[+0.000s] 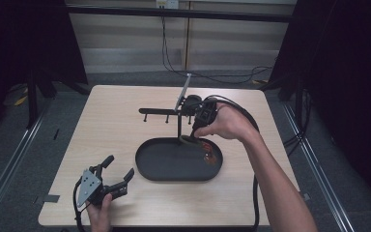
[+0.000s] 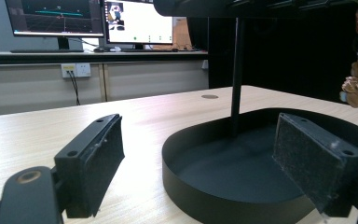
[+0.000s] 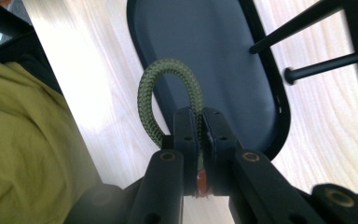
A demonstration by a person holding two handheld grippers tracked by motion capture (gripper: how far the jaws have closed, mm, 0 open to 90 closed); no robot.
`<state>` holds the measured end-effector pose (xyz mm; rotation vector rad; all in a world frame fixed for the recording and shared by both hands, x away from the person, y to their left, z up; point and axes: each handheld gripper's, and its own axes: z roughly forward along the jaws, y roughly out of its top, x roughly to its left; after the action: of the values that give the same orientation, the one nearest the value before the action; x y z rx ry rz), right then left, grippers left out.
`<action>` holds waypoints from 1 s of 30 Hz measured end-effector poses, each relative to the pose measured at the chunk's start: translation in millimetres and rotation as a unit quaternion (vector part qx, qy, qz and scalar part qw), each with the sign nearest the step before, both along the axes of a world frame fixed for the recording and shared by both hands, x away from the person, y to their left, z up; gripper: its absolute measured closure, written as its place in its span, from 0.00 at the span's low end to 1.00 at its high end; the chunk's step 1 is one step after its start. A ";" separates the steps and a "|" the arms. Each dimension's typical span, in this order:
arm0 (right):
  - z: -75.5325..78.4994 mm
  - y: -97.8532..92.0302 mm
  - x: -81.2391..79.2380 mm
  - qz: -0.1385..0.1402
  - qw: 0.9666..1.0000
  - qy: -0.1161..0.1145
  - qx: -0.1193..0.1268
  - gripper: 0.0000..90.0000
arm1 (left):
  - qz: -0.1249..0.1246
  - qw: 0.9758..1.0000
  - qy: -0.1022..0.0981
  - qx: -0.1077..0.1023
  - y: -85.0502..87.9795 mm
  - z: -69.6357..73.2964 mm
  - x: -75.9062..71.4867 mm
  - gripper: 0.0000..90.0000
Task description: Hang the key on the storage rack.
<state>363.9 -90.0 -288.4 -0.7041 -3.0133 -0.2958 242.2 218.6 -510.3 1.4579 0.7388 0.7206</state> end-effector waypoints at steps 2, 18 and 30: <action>1.8 -0.5 3.1 -0.002 1.000 0.000 0.003 0.95 | 0.000 1.000 0.000 0.000 0.0 0.0 0.0 0.18; 13.9 2.5 32.3 -0.019 1.000 -0.011 0.016 0.95 | 0.000 1.000 -0.001 -0.004 -0.5 -0.1 0.1 0.18; 13.1 9.5 48.8 -0.028 1.000 -0.010 0.008 0.95 | -0.001 1.000 -0.001 -0.004 -0.4 -0.1 0.0 0.18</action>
<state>412.7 -80.4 -275.4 -0.7900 -3.0112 -0.3302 242.2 218.2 -510.4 1.4515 0.7387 0.7169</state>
